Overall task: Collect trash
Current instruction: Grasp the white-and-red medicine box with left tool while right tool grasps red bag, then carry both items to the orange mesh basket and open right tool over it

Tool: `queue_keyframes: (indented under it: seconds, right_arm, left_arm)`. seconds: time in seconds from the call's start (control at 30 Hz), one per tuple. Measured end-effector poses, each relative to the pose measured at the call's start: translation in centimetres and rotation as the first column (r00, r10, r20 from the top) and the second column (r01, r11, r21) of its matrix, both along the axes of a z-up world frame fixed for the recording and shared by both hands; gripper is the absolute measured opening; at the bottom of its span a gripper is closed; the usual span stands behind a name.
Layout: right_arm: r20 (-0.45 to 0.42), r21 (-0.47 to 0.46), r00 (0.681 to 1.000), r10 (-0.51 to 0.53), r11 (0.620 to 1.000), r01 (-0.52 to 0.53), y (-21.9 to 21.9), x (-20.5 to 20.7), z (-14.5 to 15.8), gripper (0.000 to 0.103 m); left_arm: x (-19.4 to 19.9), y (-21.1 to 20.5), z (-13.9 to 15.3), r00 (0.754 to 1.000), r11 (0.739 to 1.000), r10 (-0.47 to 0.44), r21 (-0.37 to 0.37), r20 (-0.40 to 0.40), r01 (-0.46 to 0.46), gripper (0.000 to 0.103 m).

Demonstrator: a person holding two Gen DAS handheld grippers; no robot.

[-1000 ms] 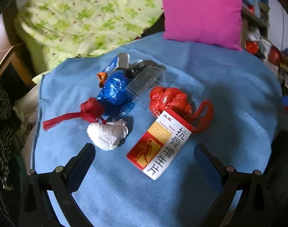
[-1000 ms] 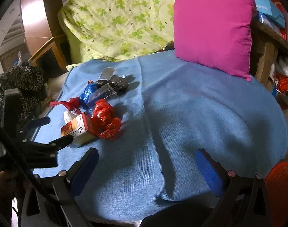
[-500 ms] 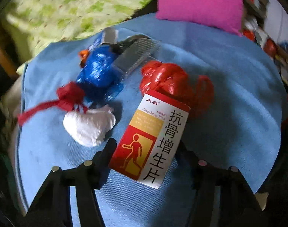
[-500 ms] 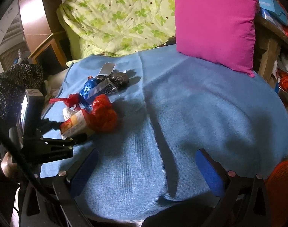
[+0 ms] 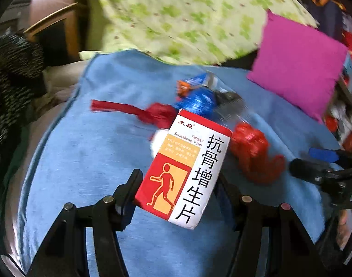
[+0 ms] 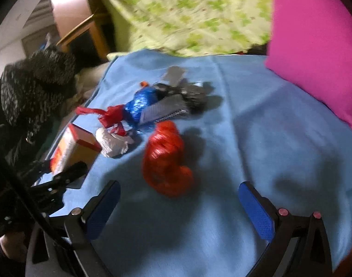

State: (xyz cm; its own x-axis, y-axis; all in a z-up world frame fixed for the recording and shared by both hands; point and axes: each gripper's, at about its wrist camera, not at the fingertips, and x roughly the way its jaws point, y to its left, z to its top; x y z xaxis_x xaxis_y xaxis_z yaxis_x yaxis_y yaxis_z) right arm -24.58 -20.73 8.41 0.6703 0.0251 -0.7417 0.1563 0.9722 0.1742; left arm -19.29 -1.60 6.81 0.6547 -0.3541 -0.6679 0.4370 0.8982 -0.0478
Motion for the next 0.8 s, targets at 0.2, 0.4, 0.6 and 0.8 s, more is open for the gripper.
queue_keyframes:
  seconds: [0.2, 0.4, 0.6, 0.8]
  right_arm:
    - [-0.069, -0.079, 0.997, 0.033, 0.996, -0.038, 2.1, 5.1, -1.8, 0.089]
    - [-0.156, -0.11, 0.988, 0.016, 0.993, -0.033, 2.0, 7.3, -3.8, 0.051]
    - [-0.097, -0.089, 0.995, -0.008, 0.996, -0.001, 0.5, 4.4, -2.1, 0.05]
    - [-0.033, -0.057, 0.995, -0.095, 0.994, 0.093, -2.3, -1.0, 0.7, 0.05]
  left_arm:
    - [1.2, 1.0, -0.3, 0.999, 0.998, 0.046, -0.03, -0.016, -0.046, 0.063]
    - [1.4, 0.8, -0.8, 0.998, 0.999, 0.042, -0.032, -0.039, -0.043, 0.063]
    - [1.2, 0.2, -0.9, 0.999, 0.999, 0.031, -0.017, -0.035, -0.031, 0.063]
    - [0.2, -1.1, -0.6, 1.0, 1.0, -0.019, 0.014, -0.017, 0.019, 0.063]
